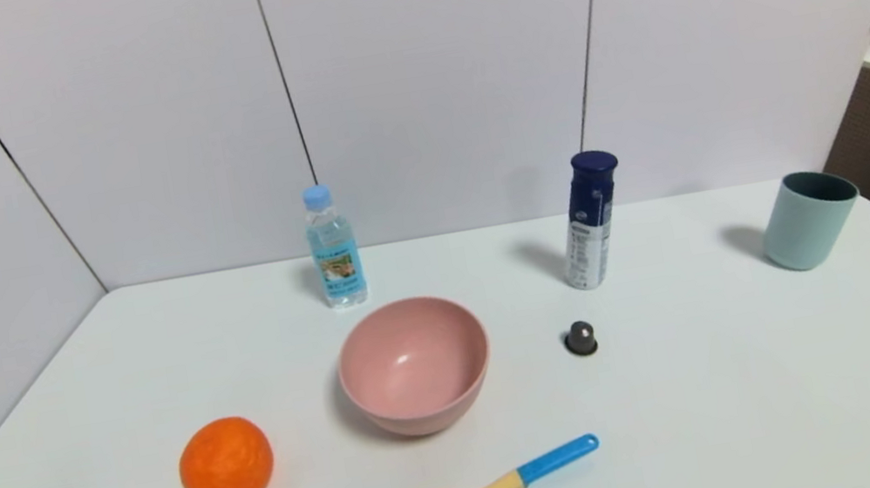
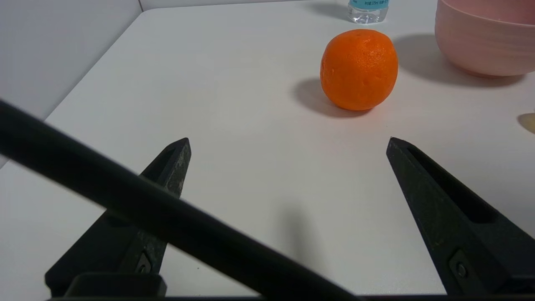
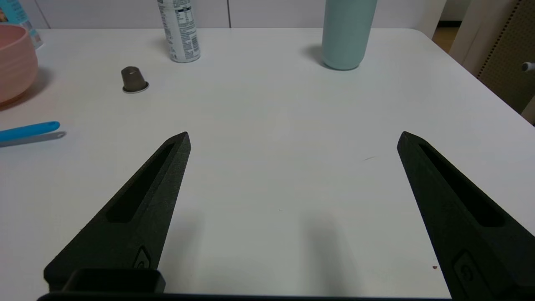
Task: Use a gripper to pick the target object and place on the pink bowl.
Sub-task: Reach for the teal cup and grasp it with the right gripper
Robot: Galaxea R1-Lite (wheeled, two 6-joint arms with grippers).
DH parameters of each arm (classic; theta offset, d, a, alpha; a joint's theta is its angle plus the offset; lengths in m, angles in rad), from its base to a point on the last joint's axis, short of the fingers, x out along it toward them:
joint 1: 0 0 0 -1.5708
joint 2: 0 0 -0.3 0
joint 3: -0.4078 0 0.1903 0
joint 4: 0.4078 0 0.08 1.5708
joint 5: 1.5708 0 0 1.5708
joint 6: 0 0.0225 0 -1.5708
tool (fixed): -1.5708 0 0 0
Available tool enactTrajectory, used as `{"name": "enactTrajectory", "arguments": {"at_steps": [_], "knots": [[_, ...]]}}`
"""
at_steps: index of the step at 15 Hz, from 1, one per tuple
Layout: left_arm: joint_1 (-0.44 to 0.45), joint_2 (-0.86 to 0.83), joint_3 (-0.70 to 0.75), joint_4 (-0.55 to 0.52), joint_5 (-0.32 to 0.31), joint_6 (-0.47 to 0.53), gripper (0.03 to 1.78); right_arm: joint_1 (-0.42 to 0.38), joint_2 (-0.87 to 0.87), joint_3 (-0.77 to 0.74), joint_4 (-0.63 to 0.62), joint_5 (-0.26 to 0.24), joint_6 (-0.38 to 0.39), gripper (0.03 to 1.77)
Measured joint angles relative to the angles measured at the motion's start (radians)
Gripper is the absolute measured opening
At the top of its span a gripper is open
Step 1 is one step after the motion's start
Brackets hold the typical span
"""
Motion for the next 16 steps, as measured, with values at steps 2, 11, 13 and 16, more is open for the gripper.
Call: {"name": "enactTrajectory", "arguments": {"at_steps": [2,11,13,16], "knots": [[0.000,0.000,0.000,0.000,0.000,0.000,1.69,0.000,0.001,0.000,0.005,0.000,0.001,1.71],[0.000,0.000,0.000,0.000,0.000,0.000,1.69,0.013,0.361,-0.340,0.008,0.027,0.003,1.71],[0.000,0.000,0.000,0.000,0.000,0.000,1.69,0.013,0.527,-0.529,0.010,0.027,0.017,1.71],[0.000,0.000,0.000,0.000,0.000,0.000,1.69,0.002,0.797,-0.810,0.013,0.025,0.028,1.71]]}}
